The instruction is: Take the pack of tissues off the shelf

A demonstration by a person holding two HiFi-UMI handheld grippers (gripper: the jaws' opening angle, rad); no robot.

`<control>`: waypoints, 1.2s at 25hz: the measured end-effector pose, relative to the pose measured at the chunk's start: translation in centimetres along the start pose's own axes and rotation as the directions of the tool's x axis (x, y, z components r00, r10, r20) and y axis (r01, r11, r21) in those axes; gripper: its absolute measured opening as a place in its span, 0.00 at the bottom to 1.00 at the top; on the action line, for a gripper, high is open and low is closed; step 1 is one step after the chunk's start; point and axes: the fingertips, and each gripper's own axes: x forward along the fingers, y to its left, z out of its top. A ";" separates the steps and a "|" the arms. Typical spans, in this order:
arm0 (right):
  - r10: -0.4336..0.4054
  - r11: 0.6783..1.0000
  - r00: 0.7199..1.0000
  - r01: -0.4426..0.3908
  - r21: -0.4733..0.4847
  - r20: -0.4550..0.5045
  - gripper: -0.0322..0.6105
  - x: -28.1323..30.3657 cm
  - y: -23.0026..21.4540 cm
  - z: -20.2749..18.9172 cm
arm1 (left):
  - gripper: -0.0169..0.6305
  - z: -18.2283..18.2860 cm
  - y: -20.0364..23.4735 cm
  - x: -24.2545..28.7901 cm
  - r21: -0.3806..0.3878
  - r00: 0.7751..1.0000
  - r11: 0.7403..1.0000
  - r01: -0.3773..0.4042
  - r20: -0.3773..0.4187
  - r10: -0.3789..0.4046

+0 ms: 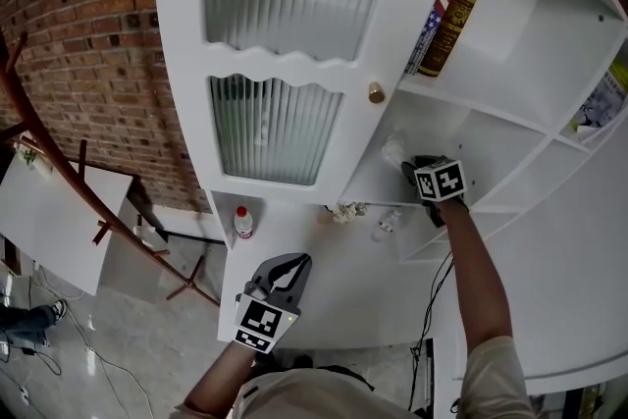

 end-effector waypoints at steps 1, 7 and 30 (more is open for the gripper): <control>0.008 1.000 1.000 -0.009 0.014 0.019 0.23 -0.3 0.3 0.1 | 0.07 -0.1 0.0 -0.2 -0.001 1.000 1.000 0.001 0.000 -0.001; 0.026 1.000 0.991 -0.027 0.009 0.134 0.14 -2.9 3.3 1.5 | 0.07 -0.2 0.5 -1.2 -0.011 1.000 1.000 0.004 0.005 -0.004; -0.051 0.986 0.969 0.010 0.168 0.240 0.12 -11.0 7.4 -3.3 | 0.07 -1.0 -0.7 -3.6 -0.044 0.992 0.992 0.122 0.018 -0.122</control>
